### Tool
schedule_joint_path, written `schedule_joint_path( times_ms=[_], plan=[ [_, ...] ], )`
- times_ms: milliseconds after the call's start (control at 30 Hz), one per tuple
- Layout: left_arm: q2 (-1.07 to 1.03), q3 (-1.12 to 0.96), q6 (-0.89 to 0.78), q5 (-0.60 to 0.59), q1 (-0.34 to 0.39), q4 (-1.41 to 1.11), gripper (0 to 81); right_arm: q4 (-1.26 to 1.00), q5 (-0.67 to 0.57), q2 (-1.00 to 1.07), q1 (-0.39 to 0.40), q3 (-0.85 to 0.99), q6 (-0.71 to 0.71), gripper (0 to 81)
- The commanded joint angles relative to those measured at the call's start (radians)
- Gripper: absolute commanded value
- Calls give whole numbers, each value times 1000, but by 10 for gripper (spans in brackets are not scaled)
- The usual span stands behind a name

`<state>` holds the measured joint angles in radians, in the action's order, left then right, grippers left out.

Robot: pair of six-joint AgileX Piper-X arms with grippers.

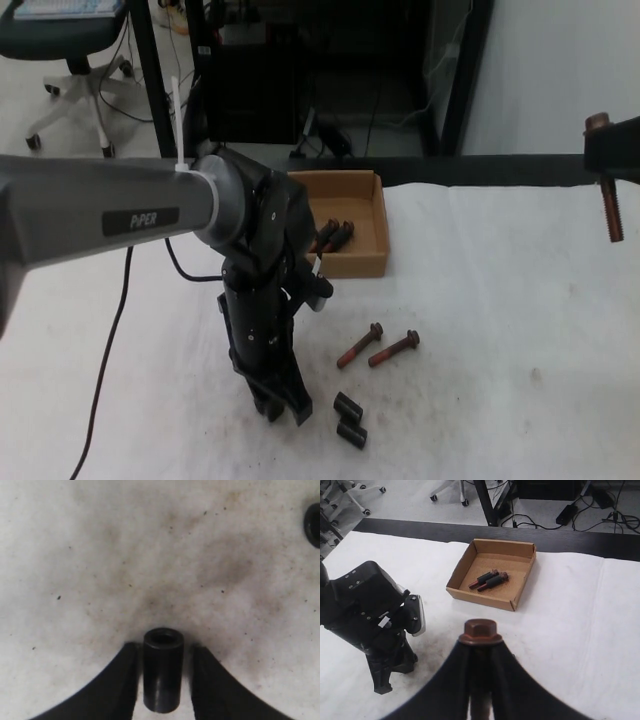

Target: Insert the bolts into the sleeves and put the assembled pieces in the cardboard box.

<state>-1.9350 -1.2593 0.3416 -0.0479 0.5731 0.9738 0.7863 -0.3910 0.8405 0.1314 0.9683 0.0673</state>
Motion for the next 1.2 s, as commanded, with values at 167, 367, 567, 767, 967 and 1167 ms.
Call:
schedule_joint_path(
  times_ms=[167, 367, 567, 767, 967, 1167],
  plan=[
    [-7, 5, -5, 3, 3, -27, 4, -13, -13, -11, -1, 1, 2, 8],
    [4, 2, -77, 7, 3, -10, 4, -13, -12, -11, -1, 1, 2, 8],
    [163, 2, -313, 1, 3, -82, 4, -61, -12, -11, -1, 1, 2, 8],
    [490, 59, -458, -20, 3, -330, 4, -202, -103, -11, -1, 1, 58, 8],
    [851, 311, -546, -352, 3, -653, 4, -444, -390, 18, -1, 1, 264, 8],
    [1179, 662, -617, -577, 3, -936, 4, -671, -438, 50, 84, 1, 390, 8]
  ],
)
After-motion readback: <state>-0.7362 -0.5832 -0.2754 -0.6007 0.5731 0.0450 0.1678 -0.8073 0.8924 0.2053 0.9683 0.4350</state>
